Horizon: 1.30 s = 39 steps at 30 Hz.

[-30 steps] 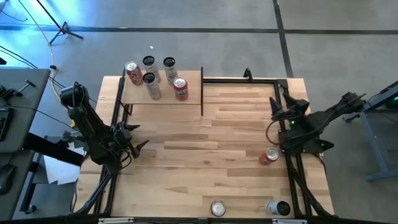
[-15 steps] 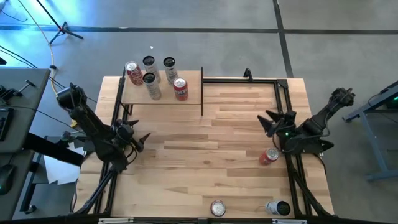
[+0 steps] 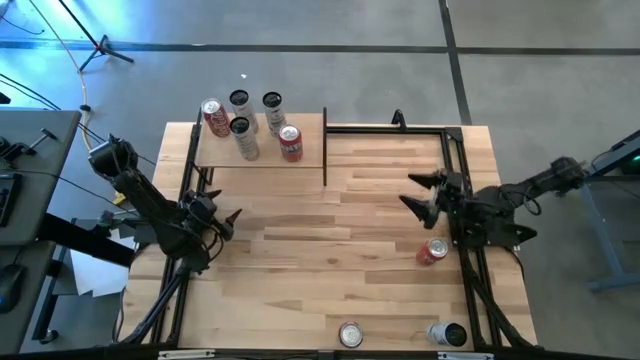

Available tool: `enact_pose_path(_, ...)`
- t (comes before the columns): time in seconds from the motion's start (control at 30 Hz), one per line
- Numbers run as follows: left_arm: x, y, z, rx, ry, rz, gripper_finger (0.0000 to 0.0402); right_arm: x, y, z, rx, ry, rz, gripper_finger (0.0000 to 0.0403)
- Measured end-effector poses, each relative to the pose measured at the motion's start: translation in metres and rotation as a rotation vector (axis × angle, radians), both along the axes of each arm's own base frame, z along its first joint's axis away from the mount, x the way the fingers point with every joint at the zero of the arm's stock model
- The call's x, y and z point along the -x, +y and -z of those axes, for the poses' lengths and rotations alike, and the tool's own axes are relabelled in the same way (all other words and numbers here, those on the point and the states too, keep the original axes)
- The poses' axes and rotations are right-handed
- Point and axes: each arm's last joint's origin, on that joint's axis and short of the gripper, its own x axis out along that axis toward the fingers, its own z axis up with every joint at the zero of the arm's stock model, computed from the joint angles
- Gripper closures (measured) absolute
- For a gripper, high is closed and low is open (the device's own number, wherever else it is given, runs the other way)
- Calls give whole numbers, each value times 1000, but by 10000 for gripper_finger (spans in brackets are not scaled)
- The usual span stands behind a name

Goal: Place canned beverage on shelf
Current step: Put the top orange soda can on the shelf

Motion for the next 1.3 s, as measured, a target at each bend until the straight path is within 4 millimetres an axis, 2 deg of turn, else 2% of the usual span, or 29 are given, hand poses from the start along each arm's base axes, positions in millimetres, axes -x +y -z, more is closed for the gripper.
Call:
enact_pose_path(0.17, -1, 1, 0, 0, 0, -10, 2, -5, -27, 0, 99, 52, 172, 9)
enact_pose_path(0.33, -1, 2, 0, 0, 0, -25, 2, -10, -52, 0, 97, 43, 100, 9)
enact_pose_path(0.67, -3, 4, 0, 0, 0, -51, 2, -14, -92, 5, 162, 106, 70, 9)
enact_pose_path(0.97, -3, 5, 0, 0, 0, -59, 2, -23, -111, 14, 238, 185, -20, 9)
enact_pose_path(1.3, -3, 5, 0, 0, 0, -59, 2, -23, -113, 16, 61, 129, 34, 9)
